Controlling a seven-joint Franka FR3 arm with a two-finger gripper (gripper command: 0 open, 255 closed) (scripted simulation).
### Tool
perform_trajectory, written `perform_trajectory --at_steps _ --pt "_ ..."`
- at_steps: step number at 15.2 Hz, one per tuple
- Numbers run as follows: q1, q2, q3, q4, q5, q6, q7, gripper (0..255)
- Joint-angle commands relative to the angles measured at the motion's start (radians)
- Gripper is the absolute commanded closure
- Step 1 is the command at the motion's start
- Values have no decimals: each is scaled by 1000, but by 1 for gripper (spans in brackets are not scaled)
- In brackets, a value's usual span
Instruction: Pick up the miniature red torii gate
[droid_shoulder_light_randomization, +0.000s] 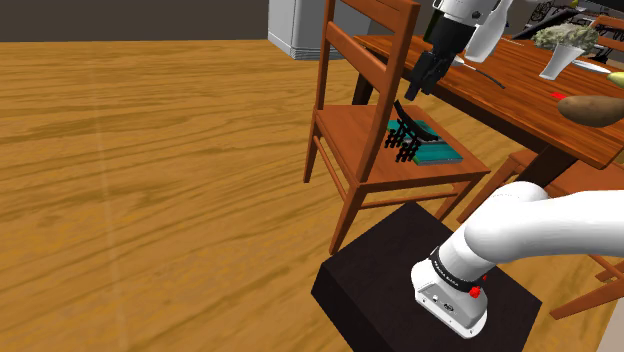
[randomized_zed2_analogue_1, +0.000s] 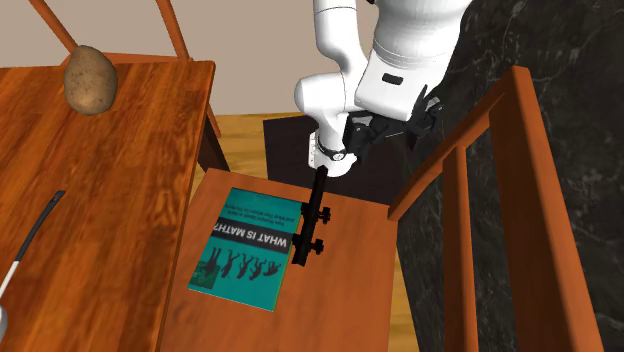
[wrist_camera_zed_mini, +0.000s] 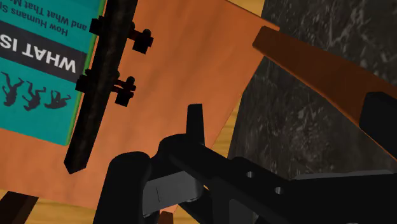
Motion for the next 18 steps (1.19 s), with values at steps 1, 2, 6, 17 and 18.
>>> perform_trajectory --at_steps 1,2,6,17,18 --pt "0 0 0 0 0 0 0 0" --pt "-14 11 -19 -12 3 23 6 0" --pt "-66 62 -93 -57 18 115 26 0" --pt "-171 208 -268 -156 81 338 45 0" --pt "-172 210 -269 -168 81 351 41 0"
